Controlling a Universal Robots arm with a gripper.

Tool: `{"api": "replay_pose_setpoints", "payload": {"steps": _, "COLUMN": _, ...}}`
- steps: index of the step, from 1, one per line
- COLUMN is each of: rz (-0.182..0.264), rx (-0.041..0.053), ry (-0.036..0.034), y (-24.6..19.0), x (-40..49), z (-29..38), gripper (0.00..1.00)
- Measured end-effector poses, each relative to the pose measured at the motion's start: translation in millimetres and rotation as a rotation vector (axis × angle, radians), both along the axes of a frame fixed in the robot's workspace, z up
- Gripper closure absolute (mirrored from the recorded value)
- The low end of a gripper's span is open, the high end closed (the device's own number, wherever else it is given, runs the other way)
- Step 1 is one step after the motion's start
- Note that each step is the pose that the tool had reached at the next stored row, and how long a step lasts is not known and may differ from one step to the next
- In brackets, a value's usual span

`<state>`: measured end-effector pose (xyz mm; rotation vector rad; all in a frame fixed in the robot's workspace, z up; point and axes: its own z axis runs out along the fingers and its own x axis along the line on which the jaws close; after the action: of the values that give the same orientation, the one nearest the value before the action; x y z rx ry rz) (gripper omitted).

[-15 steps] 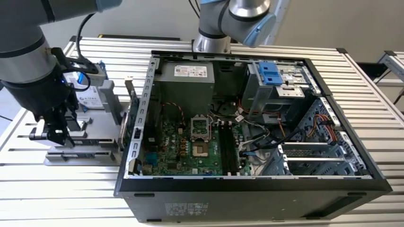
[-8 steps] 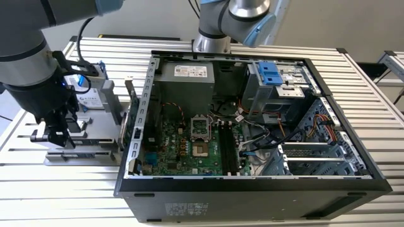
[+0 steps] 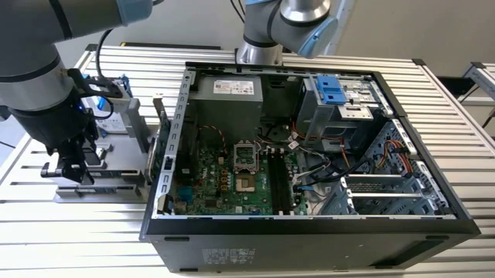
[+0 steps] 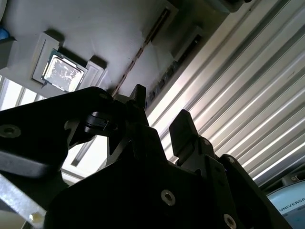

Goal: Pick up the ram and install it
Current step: 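Pick up the ram and move it above insertion slot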

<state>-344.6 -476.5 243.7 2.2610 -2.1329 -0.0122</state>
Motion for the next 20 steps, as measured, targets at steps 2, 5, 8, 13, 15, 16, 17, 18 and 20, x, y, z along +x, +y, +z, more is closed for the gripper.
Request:
{"api": "replay_pose_setpoints", "payload": {"steps": 2, "rz": 0.001, "rx": 0.0000, "ry": 0.0000, "y": 0.0, "x": 0.0, "z": -2.0, "gripper": 0.00}}
{"api": "replay_pose_setpoints", "payload": {"steps": 5, "rz": 0.002, "rx": 0.0001, "ry": -0.0001, "y": 0.0, "x": 0.0, "z": -5.1, "gripper": 0.00}}
{"api": "replay_pose_setpoints", "payload": {"steps": 8, "rz": 0.002, "rx": -0.0001, "ry": -0.0001, "y": 0.0, "x": -0.1, "z": -7.9, "gripper": 0.00}}
{"api": "replay_pose_setpoints", "payload": {"steps": 13, "rz": 0.003, "rx": -0.0009, "ry": 0.0000, "y": 0.0, "x": -0.8, "z": -12.6, "gripper": 0.00}}
{"api": "replay_pose_setpoints", "payload": {"steps": 15, "rz": 0.003, "rx": -0.0013, "ry": 0.0000, "y": 0.0, "x": -1.1, "z": -14.4, "gripper": 0.00}}
{"api": "replay_pose_setpoints", "payload": {"steps": 16, "rz": 0.003, "rx": -0.0016, "ry": 0.0000, "y": 0.0, "x": -1.3, "z": -15.3, "gripper": 0.00}}
{"api": "replay_pose_setpoints", "payload": {"steps": 17, "rz": 0.003, "rx": -0.0017, "ry": 0.0000, "y": 0.0, "x": -1.4, "z": -16.2, "gripper": 0.00}}
{"api": "replay_pose_setpoints", "payload": {"steps": 18, "rz": 0.003, "rx": -0.0020, "ry": 0.0000, "y": 0.0, "x": -1.5, "z": -17.1, "gripper": 0.00}}
{"api": "replay_pose_setpoints", "payload": {"steps": 20, "rz": 0.003, "rx": -0.0024, "ry": -0.0001, "y": 0.0, "x": -1.8, "z": -18.9, "gripper": 0.00}}
